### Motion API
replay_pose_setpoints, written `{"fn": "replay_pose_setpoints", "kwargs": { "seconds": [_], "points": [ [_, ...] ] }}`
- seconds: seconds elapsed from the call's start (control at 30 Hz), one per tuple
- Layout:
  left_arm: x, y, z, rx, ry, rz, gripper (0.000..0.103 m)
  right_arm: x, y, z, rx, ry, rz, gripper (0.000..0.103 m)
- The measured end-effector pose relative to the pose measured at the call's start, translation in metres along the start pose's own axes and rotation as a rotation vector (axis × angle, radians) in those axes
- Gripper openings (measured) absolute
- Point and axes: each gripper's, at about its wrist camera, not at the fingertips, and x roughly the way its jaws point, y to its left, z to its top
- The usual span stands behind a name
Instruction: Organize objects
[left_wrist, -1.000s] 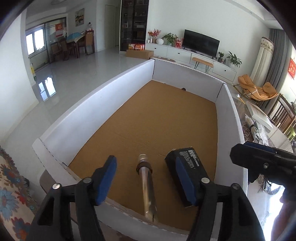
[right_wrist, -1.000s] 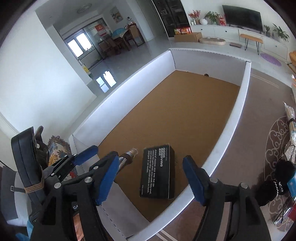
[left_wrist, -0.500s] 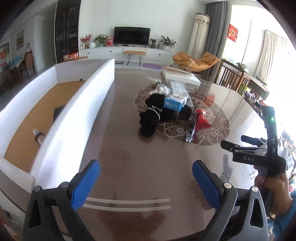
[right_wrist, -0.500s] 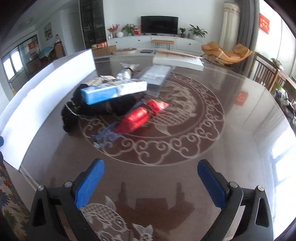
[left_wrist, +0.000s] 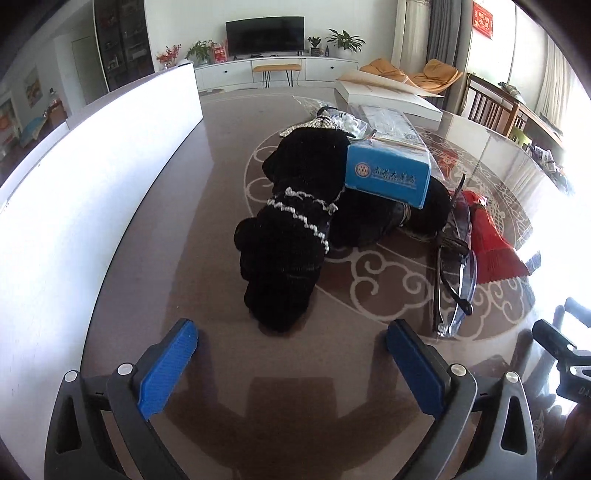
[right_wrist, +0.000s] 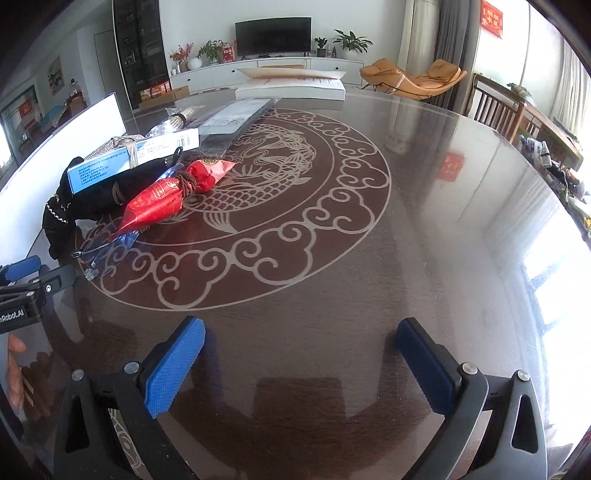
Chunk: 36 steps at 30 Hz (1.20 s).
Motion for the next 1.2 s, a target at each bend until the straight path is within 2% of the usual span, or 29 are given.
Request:
{"fn": "replay_pose_setpoints", "kwargs": {
  "seconds": [1.2],
  "points": [
    [-0.0021,0.0016,0.0036,0.000,-0.004,-0.004,0.103,-0.0001,-0.0011,0.0008,0.000,0.000,0.000,0.103]
  ]
}}
